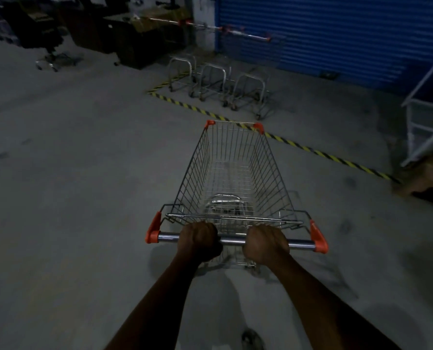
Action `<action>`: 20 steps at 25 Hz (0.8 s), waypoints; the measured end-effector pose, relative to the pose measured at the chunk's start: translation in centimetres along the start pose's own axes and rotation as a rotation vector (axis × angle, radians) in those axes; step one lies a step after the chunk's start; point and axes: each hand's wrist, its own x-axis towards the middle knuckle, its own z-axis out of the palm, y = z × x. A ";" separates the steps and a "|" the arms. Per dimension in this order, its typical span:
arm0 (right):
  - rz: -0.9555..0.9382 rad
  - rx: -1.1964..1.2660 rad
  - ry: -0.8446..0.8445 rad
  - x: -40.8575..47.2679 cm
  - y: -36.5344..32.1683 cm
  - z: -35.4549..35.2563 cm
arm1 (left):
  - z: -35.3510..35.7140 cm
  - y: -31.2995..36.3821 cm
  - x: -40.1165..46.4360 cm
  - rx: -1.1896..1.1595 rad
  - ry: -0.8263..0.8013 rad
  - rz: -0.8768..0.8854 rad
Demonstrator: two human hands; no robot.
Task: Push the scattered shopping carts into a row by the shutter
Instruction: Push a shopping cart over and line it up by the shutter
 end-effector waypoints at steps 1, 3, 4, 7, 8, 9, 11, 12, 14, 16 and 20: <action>0.030 0.014 0.007 -0.3 0.0 0.0 | 0.2 0.0 0.1 0.000 0.024 0.034; 0.081 0.045 0.007 -0.9 -0.1 -0.1 | 0.3 -0.1 0.2 -0.002 0.051 0.084; 0.096 0.058 -0.004 -1.0 -0.1 -0.1 | 0.2 -0.1 0.3 0.020 0.075 0.107; 0.112 0.089 -0.053 -0.7 0.0 -0.7 | 0.9 -0.4 1.3 0.067 0.095 0.131; 0.117 0.095 -0.073 -0.3 0.1 -0.9 | 1.1 -0.4 1.8 0.065 0.056 0.113; 0.128 0.104 -0.094 0.0 0.2 -1.2 | 1.3 -0.4 2.3 0.065 0.034 0.097; 0.146 0.121 -0.107 1.1 0.7 -1.4 | 2.0 -0.6 3.1 0.095 0.047 0.097; 0.159 0.128 -0.104 1.7 1.0 -1.5 | 1.9 -0.7 3.7 0.107 0.069 0.110; 0.187 0.141 -0.099 3.1 1.6 -1.8 | 1.7 -0.7 5.3 0.091 0.020 0.118; 0.202 0.130 -0.090 5.0 2.6 -2.1 | 2.2 -0.8 8.1 0.021 -0.127 0.068; 0.212 0.089 -0.058 9.6 5.1 -3.2 | 3.4 -1.3 14.3 -0.073 -0.168 -0.014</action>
